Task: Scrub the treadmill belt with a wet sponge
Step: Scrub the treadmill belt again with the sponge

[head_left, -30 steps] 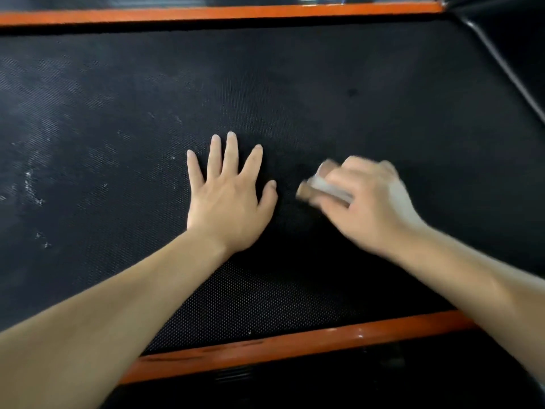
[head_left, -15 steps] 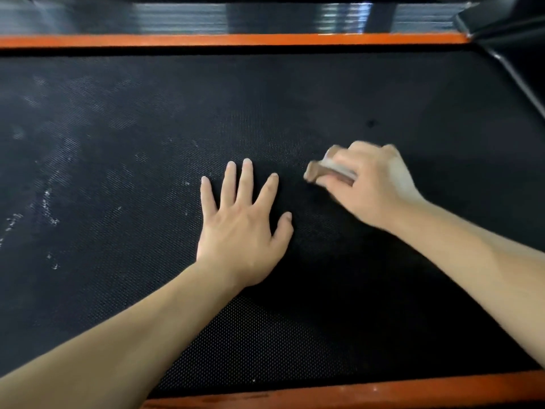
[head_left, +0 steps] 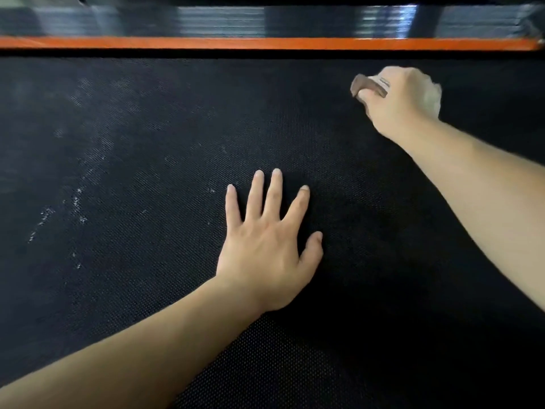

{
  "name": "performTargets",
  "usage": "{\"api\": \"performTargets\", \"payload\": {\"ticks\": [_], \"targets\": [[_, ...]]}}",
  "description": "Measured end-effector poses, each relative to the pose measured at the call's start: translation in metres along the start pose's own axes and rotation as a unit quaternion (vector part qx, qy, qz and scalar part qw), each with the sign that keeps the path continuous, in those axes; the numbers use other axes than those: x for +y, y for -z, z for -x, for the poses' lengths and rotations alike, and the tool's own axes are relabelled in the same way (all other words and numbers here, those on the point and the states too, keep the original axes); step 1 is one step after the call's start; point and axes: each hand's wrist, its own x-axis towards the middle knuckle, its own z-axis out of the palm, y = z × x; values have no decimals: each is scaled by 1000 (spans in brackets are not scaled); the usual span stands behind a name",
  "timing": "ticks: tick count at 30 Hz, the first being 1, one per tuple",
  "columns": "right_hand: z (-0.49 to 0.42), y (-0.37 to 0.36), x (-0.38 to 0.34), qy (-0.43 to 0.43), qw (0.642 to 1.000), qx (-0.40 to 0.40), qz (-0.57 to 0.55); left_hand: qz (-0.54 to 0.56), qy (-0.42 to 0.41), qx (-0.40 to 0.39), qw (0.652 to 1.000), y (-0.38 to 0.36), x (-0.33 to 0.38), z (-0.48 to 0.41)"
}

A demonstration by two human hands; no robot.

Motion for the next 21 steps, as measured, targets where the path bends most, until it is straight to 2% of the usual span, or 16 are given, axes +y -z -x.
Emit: {"api": "performTargets", "payload": {"ticks": [3, 5, 6, 10, 13, 16, 17, 21], "targets": [[16, -12, -22, 119, 991, -49, -49, -6, -2, -1, 1000, 0, -1, 0], [20, -10, -22, 168, 981, -67, -67, -10, -1, -2, 1000, 0, 0, -1], [11, -8, -19, 159, 984, -63, -58, -9, 0, -2, 1000, 0, 0, -1], [-46, -13, -10, -2, 1000, -3, -15, -13, 5, -6, 1000, 0, 1, 0], [-40, -30, -24, 66, 997, 1, -28, -9, 2, -6, 1000, 0, 0, 2], [-33, -29, -22, 143, 986, -48, -71, -12, 7, -4, 1000, -2, 0, 1], [-40, -26, -19, 130, 988, -48, -61, -15, 9, -4, 1000, -3, 0, 0], [-77, -28, -22, -29, 999, 14, -4, -24, 12, -13, 1000, -4, 1, -2]]}}
